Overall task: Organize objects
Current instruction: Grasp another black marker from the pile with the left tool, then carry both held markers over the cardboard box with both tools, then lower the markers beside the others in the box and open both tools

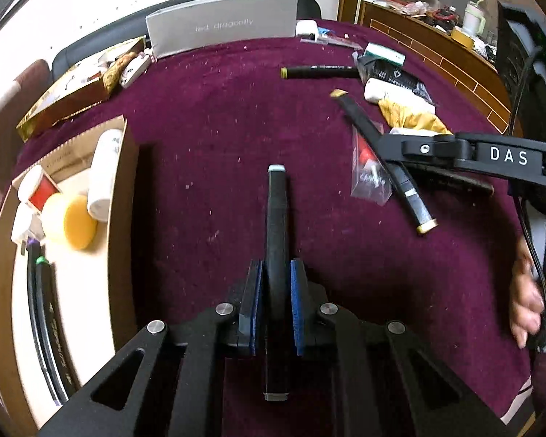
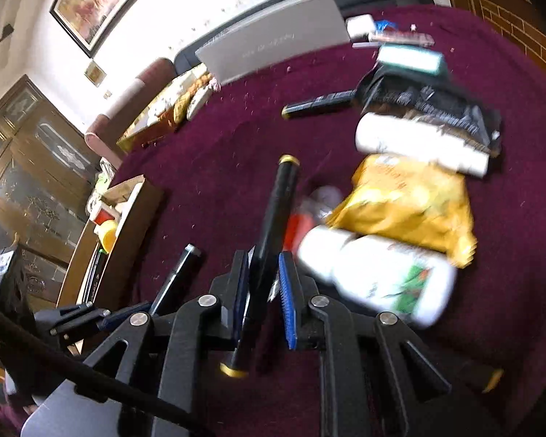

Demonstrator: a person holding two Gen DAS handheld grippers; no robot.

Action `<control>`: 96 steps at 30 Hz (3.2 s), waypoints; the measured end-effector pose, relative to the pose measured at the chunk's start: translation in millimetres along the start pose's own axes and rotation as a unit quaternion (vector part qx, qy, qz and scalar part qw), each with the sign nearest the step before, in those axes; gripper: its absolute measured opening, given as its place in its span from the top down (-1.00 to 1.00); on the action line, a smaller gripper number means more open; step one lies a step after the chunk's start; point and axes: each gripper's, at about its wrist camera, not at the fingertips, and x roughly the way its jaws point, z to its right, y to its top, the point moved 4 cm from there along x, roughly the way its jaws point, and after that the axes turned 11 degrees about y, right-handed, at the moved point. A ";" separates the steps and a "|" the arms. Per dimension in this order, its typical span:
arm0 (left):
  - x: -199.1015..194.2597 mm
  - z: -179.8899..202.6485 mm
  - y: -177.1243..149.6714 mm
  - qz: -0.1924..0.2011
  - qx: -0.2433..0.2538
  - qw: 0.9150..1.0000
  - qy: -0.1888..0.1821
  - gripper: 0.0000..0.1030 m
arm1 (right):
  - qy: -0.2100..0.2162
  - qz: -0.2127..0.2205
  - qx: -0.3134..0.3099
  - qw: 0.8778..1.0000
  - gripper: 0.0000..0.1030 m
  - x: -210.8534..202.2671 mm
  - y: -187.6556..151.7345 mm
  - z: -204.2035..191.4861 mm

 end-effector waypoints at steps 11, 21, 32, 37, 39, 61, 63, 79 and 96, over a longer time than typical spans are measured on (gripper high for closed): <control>3.4 6.1 2.6 0.038 -0.006 0.999 0.024 0.77 | -0.153 -0.016 -0.045 0.987 0.74 17.8 -1.3 -27.6; -42.5 -2.8 -6.1 0.108 -0.039 0.992 -0.047 0.78 | -0.105 0.051 -0.026 0.993 0.76 -27.2 -22.2 -52.3; -95.3 -26.6 -17.7 0.171 -0.074 0.980 -0.068 0.78 | -0.040 0.080 -0.012 0.996 0.75 -48.9 -31.4 -79.9; -107.7 -61.5 -23.5 0.182 -0.111 0.974 -0.079 0.78 | -0.012 0.074 -0.018 0.997 0.75 -48.2 -31.7 -97.3; -111.2 -80.6 -27.7 0.186 -0.130 0.971 -0.073 0.78 | 0.007 0.067 -0.025 0.997 0.75 -43.7 -28.8 -109.0; -49.6 -227.2 -76.6 0.075 -0.204 0.972 0.091 0.77 | 0.092 -0.125 -0.077 0.985 0.73 122.0 -41.6 -201.7; -39.1 -229.7 -79.0 0.061 -0.205 0.972 0.094 0.78 | 0.079 -0.134 -0.078 0.985 0.73 136.5 -42.2 -201.5; -27.1 -242.5 -86.2 0.044 -0.259 0.964 0.041 0.71 | 0.055 -0.123 -0.054 0.989 0.17 154.3 -32.8 -183.9; -142.6 -155.1 -52.7 0.199 -0.171 0.965 0.014 0.27 | -0.220 0.108 -0.085 0.966 -1.00 -95.0 -8.6 -37.2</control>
